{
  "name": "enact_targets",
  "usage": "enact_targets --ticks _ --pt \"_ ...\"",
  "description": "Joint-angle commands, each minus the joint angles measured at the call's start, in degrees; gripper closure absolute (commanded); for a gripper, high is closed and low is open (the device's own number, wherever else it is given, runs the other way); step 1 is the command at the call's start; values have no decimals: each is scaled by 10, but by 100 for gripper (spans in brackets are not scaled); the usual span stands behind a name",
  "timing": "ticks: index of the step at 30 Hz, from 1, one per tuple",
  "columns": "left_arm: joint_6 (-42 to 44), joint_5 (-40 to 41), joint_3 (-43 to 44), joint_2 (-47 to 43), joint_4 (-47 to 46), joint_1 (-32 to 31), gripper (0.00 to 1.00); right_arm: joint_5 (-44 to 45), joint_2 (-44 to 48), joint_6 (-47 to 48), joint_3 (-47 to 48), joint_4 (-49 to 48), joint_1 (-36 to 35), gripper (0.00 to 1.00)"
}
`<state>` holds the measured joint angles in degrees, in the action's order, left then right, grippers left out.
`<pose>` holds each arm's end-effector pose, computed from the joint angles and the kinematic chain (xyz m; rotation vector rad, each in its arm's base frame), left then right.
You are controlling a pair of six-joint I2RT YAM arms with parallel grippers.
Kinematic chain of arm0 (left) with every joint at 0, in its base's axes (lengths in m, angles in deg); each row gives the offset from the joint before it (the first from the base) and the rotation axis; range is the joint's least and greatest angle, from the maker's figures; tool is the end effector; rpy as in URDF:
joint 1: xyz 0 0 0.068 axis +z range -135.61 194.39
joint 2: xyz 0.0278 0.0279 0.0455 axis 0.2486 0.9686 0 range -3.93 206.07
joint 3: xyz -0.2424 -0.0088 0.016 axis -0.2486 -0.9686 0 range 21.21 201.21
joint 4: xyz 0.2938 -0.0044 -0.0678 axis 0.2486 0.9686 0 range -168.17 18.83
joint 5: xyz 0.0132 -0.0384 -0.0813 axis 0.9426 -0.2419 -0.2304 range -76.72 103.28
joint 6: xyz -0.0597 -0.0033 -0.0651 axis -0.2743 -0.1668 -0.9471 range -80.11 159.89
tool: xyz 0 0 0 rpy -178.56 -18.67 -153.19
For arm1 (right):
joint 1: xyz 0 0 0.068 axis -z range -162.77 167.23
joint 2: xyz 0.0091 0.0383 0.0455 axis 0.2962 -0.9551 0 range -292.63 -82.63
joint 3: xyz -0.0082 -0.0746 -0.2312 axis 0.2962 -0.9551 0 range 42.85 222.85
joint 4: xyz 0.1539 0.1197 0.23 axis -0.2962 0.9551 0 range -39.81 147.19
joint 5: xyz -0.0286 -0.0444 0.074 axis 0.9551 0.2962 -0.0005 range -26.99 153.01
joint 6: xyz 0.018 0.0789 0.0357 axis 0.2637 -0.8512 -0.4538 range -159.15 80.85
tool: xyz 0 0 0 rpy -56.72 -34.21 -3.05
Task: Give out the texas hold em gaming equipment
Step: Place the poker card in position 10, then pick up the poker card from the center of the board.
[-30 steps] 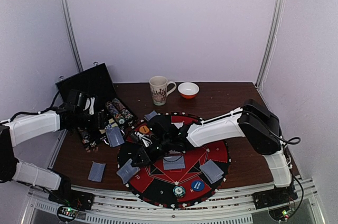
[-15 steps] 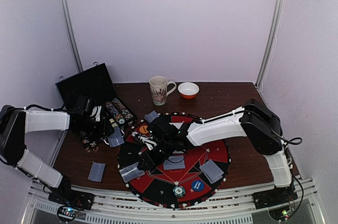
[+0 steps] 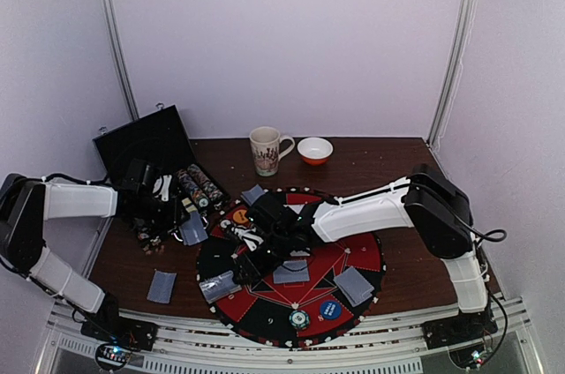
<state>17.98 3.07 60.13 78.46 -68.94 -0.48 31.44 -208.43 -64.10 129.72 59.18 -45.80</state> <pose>0.3160 -0.0983 0.0700 -0.0792 2.5360 -0.4850 0.1957 0.4750 0.0640 -1.1581 2.4553 1.2700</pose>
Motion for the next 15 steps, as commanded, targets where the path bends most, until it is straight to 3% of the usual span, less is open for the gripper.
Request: enact_targets --ticks 1,6,15 --pt "11 -32 9 8 -27 0 72 17 30 14 12 22 -1 63" --pt "17 -34 9 -5 -18 0 99 17 32 17 15 27 1 63" --pt "-29 -21 15 -137 19 -1 100 18 72 24 24 28 11 63"
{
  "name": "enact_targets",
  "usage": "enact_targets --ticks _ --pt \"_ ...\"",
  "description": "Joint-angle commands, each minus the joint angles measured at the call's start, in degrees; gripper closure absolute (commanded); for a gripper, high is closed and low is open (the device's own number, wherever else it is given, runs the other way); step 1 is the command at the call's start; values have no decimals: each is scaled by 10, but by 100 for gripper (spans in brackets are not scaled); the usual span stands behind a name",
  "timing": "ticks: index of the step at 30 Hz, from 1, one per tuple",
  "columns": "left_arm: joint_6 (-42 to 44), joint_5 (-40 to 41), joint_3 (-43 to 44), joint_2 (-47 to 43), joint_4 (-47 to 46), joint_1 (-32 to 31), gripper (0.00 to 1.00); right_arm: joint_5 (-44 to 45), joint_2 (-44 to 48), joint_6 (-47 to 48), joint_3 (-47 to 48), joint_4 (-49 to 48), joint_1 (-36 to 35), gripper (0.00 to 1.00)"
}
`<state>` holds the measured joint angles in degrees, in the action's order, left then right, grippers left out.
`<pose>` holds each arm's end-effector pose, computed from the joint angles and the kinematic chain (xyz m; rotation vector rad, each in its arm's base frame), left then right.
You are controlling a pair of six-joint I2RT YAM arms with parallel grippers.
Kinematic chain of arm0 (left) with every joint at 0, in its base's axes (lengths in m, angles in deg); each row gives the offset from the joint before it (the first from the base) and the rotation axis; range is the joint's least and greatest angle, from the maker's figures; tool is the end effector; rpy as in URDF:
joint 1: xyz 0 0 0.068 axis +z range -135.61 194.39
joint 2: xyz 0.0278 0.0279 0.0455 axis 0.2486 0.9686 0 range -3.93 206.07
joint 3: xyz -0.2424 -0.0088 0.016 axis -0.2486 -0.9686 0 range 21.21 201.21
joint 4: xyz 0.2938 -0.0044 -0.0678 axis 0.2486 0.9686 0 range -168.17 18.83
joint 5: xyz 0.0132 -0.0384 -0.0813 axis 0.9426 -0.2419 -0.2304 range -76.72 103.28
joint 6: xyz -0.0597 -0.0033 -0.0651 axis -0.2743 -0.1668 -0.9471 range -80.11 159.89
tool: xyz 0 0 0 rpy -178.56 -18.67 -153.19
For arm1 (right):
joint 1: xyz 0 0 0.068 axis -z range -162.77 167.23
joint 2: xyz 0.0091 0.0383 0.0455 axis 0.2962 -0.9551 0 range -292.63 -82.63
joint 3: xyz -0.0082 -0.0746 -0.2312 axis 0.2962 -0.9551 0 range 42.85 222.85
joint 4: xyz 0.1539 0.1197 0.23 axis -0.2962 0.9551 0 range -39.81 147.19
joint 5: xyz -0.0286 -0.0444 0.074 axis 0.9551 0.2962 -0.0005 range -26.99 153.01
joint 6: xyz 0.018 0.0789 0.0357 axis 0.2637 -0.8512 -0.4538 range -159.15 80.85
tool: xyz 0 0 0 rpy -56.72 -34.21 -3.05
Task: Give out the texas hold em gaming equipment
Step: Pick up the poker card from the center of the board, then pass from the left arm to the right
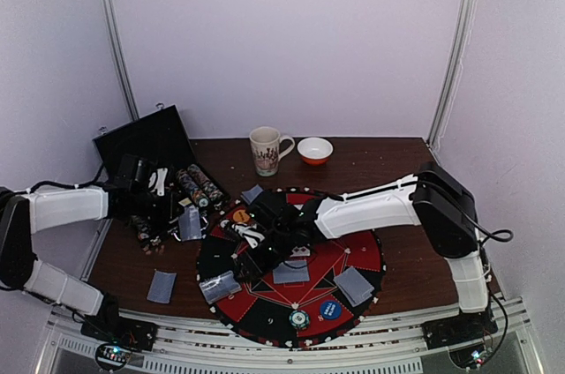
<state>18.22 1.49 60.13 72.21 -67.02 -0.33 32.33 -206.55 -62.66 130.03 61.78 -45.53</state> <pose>0.3146 -0.0993 0.1010 -0.0525 2.4625 -0.5335 0.1981 0.4721 0.0773 -1.1699 2.4428 1.2403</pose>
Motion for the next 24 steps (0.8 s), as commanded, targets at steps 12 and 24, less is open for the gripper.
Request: enact_targets --ticks 12,24 --pt "-189 -85 -2 -287 -205 -40 100 36 144 -264 -90 -553 68 49" --pt "-270 -100 -4 -286 -313 -87 100 95 87 -268 -7 -585 62 41"
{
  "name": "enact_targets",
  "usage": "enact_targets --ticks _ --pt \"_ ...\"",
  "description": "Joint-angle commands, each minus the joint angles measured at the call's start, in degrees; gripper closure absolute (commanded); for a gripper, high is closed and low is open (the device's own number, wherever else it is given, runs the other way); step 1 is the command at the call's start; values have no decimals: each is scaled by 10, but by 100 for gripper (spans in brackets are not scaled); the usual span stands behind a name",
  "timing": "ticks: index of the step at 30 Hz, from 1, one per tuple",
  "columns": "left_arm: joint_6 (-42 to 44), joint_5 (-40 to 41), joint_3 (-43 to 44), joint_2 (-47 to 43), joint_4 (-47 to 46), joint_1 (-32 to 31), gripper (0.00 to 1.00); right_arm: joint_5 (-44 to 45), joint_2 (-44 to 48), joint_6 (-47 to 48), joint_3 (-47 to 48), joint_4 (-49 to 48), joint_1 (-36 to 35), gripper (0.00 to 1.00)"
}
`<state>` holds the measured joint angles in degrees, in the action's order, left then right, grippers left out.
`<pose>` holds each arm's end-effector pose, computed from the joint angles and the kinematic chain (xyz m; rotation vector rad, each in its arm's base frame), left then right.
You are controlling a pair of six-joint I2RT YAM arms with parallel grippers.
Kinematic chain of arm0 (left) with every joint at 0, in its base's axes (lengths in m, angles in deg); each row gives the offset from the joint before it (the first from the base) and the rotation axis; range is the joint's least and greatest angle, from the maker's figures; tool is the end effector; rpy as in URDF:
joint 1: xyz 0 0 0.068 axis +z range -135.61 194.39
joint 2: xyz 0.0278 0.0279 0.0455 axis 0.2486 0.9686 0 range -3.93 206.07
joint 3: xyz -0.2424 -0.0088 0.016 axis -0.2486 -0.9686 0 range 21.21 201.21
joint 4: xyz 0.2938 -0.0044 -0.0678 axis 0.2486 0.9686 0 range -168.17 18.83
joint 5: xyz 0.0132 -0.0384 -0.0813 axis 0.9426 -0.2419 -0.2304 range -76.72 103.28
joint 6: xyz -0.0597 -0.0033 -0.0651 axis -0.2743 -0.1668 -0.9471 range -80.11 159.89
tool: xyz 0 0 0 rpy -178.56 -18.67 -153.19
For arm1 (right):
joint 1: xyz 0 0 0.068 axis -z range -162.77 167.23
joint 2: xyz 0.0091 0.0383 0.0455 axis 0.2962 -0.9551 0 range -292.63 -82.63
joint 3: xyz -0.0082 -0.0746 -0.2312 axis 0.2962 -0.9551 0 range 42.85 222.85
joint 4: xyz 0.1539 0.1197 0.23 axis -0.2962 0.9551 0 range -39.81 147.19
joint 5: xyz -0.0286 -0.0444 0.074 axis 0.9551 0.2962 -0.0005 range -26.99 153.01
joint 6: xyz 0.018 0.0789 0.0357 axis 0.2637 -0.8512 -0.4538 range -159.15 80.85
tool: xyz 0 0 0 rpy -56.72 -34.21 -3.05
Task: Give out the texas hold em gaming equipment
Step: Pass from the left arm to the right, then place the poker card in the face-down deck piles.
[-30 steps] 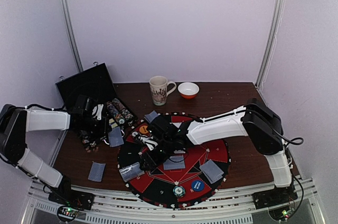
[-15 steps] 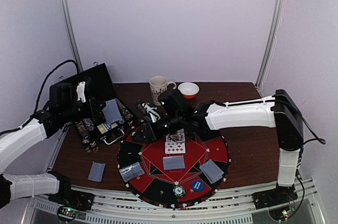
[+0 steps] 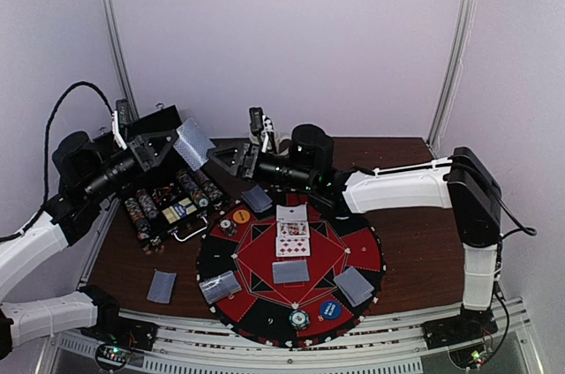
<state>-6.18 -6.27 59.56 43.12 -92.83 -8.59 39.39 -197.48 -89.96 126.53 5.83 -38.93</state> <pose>0.2674 -0.1419 0.3153 -0.0200 1.5974 -1.2095 0.2731 0.4636 0.2609 -0.4877 1.5508 1.7892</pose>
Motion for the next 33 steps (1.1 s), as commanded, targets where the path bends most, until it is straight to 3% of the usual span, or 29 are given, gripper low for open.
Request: enact_targets --ticks 1,8,12,14,15,16,18,23,27,33 --pt "-28 -24 1 5 -57 -4 100 24 -4 6 30 -26 -5 45" --pt "-35 -31 -7 6 -55 -8 100 11 -7 1 27 -29 -2 100" --pt "-9 -9 3 9 11 -10 97 3 10 20 13 -1 3 100" --pt "21 33 28 14 104 -10 55 -4 28 63 6 61 9 100" --pt "38 60 43 16 157 -9 41 -11 37 98 9 107 11 100" --pt "52 93 56 19 208 -10 31 -26 45 138 14 161 12 100" --pt "79 155 79 23 292 -10 19 -59 52 226 37 290 12 100" --pt "73 255 82 17 416 -10 11 -164 21 417 93 589 11 100" --pt "65 296 71 35 463 -10 9 -155 -56 548 168 802 -14 100" --pt "58 305 61 89 483 -9 7 -202 -192 633 354 935 -38 100"
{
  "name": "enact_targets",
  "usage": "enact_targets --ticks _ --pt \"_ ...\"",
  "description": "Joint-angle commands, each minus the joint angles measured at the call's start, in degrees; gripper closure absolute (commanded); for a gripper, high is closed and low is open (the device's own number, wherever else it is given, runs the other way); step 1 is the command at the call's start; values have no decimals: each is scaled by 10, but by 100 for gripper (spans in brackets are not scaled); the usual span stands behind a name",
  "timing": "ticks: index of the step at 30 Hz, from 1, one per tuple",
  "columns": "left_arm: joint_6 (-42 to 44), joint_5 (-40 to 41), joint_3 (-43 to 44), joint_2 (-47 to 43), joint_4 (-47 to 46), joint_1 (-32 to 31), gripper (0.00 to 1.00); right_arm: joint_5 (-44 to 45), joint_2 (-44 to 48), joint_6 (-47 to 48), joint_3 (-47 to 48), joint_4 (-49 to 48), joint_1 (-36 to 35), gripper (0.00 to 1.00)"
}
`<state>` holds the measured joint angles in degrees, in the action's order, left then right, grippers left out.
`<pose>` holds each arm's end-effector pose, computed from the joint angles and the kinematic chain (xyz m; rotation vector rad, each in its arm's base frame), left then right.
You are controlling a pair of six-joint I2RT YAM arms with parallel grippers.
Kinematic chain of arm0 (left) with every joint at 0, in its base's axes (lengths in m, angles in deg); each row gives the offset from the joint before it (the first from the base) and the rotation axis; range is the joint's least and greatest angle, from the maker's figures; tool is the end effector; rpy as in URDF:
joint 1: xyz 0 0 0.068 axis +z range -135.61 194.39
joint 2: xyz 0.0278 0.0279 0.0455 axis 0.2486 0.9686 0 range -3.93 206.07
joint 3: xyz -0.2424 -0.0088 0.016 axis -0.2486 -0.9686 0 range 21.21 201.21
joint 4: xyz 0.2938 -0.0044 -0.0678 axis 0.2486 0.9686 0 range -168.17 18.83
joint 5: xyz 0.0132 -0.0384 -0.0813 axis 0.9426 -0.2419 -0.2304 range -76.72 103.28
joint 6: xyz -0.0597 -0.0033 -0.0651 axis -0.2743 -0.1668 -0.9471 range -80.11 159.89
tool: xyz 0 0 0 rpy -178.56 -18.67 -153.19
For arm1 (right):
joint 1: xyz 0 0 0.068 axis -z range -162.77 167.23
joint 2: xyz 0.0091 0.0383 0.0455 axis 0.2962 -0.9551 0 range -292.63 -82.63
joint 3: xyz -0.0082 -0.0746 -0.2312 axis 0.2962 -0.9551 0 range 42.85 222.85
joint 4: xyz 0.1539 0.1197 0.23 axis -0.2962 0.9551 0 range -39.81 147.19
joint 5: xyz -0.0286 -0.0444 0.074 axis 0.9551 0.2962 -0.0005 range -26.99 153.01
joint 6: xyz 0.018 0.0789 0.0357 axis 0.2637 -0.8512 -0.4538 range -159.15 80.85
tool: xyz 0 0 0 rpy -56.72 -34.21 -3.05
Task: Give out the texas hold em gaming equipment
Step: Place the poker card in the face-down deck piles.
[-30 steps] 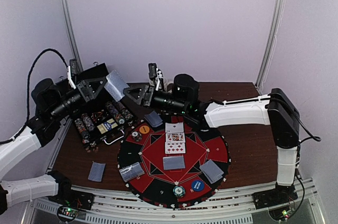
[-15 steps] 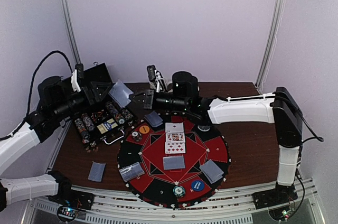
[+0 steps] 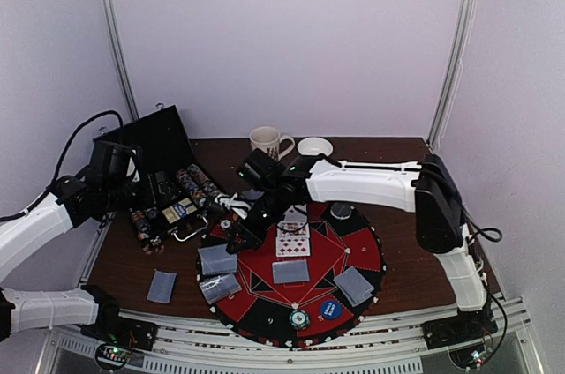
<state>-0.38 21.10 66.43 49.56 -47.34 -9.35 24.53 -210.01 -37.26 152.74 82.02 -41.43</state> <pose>0.2717 -0.1078 0.2232 -0.4015 2.2488 -0.4434 0.2403 0.4883 0.1668 -1.5738 2.0398 1.2349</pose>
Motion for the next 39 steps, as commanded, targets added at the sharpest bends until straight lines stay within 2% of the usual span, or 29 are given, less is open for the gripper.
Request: enact_targets --ticks 1,3,8,25,28,31,39 --pt "1 31 -7 29 26 -1 7 -58 -86 112 117 186 -14 100" --pt "5 26 -10 34 17 -1 7 -65 -113 122 147 205 -15 100" --pt "6 18 -27 41 6 -1 7 -86 -139 134 147 205 -20 100" --pt "-31 -11 -60 54 8 -1 7 4 -174 117 187 169 -35 100" --pt "-41 -15 -64 57 15 -2 6 16 -163 112 185 161 -36 87" --pt "-51 -20 -70 61 31 -3 2 33 -145 111 182 156 -37 78" --pt "-111 13 -93 67 95 -49 2 89 -56 110 120 123 -36 65"
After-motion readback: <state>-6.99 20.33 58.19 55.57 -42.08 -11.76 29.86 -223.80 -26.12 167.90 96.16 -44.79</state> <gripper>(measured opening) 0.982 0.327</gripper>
